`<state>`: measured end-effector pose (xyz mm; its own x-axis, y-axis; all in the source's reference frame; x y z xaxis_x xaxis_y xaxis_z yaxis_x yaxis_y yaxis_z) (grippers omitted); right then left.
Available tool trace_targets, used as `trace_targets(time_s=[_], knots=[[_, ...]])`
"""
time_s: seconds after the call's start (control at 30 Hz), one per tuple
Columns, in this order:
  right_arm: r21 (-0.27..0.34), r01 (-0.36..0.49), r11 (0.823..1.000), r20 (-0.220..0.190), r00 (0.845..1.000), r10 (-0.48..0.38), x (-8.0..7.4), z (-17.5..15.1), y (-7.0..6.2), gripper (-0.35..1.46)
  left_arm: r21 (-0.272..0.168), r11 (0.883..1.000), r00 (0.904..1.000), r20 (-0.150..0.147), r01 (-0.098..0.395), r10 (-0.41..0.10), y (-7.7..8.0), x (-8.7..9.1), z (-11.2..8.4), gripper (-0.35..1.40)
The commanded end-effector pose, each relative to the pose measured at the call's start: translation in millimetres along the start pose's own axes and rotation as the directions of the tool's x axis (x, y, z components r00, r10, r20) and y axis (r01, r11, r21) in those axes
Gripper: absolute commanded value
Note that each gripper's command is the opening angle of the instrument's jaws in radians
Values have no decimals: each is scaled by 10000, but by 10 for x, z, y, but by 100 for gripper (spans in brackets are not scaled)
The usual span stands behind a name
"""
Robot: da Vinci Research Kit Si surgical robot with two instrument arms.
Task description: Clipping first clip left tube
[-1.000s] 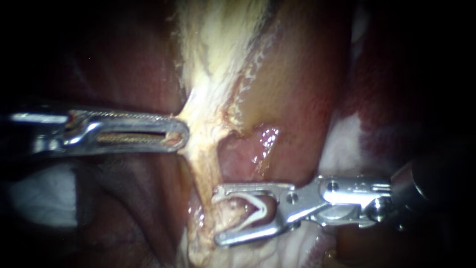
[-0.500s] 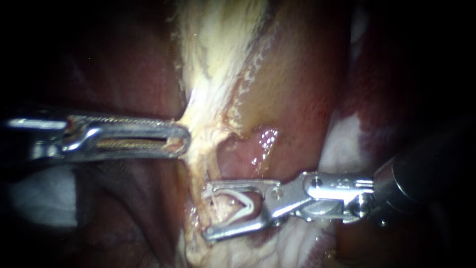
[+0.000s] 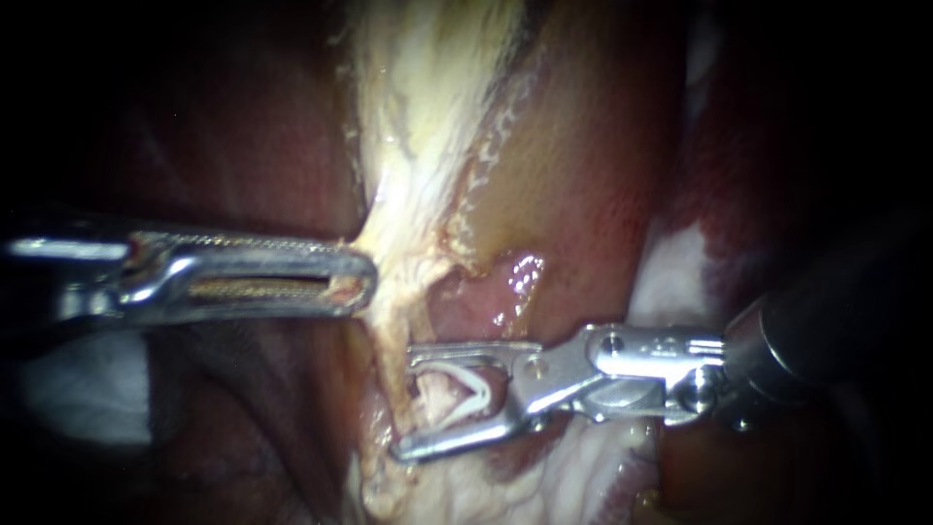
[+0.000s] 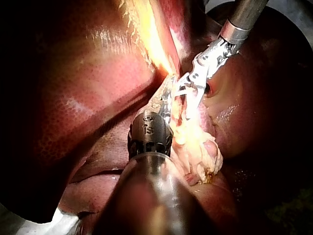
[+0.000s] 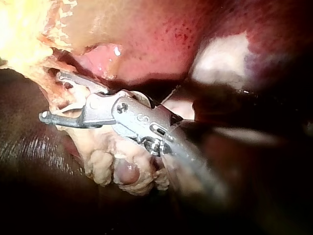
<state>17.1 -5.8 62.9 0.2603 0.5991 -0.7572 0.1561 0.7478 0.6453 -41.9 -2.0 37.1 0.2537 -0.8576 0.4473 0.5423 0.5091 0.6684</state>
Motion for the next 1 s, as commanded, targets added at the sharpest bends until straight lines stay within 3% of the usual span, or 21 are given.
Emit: trace_targets(time_s=[0.03, 0.37, 1.0], knots=[[95, 37, 9999, -5, 10000, -36, 0, 1, -2, 59, 2, 10000, 10000, -2, -2, 2, 1, 0, 0, -35], [768, 283, 9966, -31, 9996, -281, 8, 19, -11, 58, 2, 10000, 10000, -1, -2, 2, 1, -1, 3, -35], [991, 442, 9941, 324, 9983, -477, -11, 37, -13, 48, 9, 10000, 10000, -2, -10, 10, 5, 0, 5, -35]])
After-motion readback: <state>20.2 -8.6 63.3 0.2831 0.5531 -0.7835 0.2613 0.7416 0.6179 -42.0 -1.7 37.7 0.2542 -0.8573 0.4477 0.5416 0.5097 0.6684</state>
